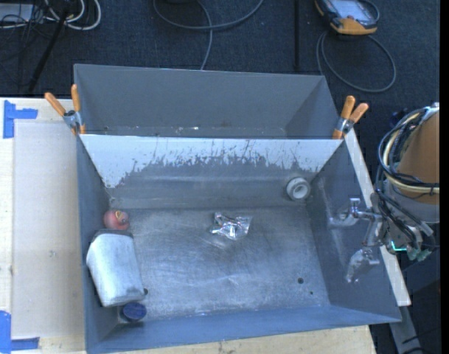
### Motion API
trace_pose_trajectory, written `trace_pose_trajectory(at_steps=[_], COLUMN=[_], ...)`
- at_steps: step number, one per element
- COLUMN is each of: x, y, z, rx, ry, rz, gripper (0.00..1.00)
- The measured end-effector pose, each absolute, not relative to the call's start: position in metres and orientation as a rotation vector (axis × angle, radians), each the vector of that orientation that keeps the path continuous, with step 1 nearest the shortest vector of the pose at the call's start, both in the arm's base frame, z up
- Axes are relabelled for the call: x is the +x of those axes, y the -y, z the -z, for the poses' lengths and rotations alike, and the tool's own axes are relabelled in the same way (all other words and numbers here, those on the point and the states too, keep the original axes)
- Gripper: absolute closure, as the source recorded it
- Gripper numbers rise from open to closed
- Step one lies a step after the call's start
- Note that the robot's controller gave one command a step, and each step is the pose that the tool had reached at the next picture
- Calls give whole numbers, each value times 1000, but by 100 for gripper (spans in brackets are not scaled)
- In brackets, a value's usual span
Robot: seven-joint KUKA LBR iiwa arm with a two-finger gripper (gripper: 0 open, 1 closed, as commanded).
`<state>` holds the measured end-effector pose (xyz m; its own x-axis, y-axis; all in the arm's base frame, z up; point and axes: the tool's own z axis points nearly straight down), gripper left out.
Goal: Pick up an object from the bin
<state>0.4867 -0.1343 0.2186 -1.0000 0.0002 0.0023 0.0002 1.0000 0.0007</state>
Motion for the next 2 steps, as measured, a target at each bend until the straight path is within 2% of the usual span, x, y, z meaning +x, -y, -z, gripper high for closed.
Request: trace_pose_trajectory(at_steps=[1,2], x=[488,491], y=[89,-42], z=[-73,-73], rx=[640,611], ry=[3081,3090], rz=[-3,-2], gripper=[0,0])
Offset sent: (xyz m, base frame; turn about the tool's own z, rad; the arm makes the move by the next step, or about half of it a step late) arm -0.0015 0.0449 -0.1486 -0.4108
